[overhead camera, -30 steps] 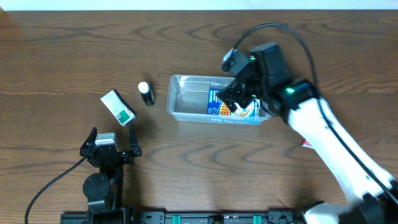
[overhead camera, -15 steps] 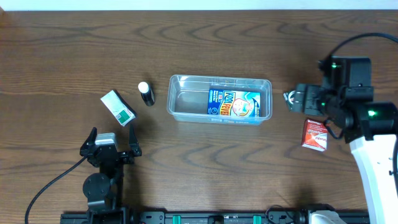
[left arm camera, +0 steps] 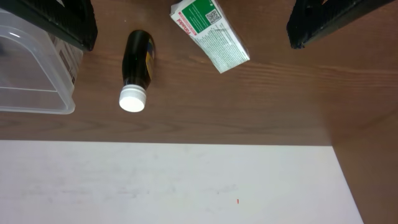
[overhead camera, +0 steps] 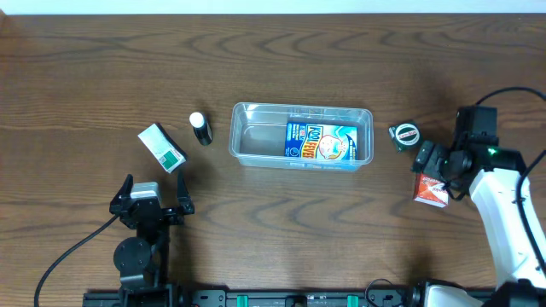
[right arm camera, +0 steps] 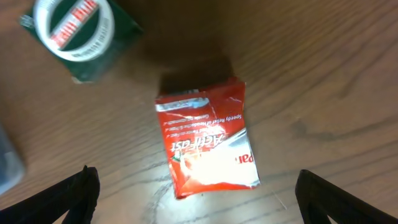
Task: Pack container
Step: 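Move right gripper to the red Actifast packet and grasp it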
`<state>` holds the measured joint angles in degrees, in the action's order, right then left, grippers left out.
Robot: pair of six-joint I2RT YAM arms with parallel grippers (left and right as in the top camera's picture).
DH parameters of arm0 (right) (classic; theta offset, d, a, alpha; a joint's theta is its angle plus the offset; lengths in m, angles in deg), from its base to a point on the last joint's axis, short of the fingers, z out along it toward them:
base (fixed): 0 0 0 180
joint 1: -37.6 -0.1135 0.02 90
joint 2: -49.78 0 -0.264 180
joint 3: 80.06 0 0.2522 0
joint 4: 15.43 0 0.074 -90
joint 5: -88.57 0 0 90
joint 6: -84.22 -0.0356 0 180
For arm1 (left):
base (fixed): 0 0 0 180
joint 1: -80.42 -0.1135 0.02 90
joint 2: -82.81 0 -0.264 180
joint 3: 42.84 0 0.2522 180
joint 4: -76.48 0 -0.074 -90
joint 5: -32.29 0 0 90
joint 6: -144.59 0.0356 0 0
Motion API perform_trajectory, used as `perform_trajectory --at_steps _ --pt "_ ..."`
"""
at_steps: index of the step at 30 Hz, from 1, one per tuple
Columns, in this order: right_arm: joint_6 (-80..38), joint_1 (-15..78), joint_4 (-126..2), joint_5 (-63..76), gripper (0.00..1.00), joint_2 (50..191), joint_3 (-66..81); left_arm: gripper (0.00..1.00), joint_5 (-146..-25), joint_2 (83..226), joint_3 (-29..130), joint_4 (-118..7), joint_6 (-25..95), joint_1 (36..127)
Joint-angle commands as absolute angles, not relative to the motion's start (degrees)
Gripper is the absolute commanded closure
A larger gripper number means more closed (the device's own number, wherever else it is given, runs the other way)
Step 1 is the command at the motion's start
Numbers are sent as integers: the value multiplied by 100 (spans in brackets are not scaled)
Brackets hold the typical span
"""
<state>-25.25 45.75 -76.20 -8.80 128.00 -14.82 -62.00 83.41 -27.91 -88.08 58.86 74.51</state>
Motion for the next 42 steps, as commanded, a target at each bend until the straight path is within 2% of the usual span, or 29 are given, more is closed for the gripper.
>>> perform_trajectory --at_steps 1,19,30,34,37,42 --pt "-2654 4655 -7471 -900 2 12929 -1661 2 -6266 8310 -2885 -8614 5838 7422" --pt "-2678 4743 -6721 -913 6 13796 -1974 2 -6264 8310 -2885 -8614 5838 7422" --pt "-2675 4745 -6321 -915 16 14166 -1989 2 -6266 8310 -2885 -8614 5838 7422" --pt "-2673 4745 -6254 -915 25 14249 -1987 2 -6266 8310 -2885 -8614 5838 7422" --pt "-2630 4745 -6252 -917 39 14249 -1987 2 -6264 8310 -2885 -8614 5838 7422" --pt "-2632 4745 -6254 -917 46 14247 -1987 2 -6264 8310 -2885 -8614 5838 7422"
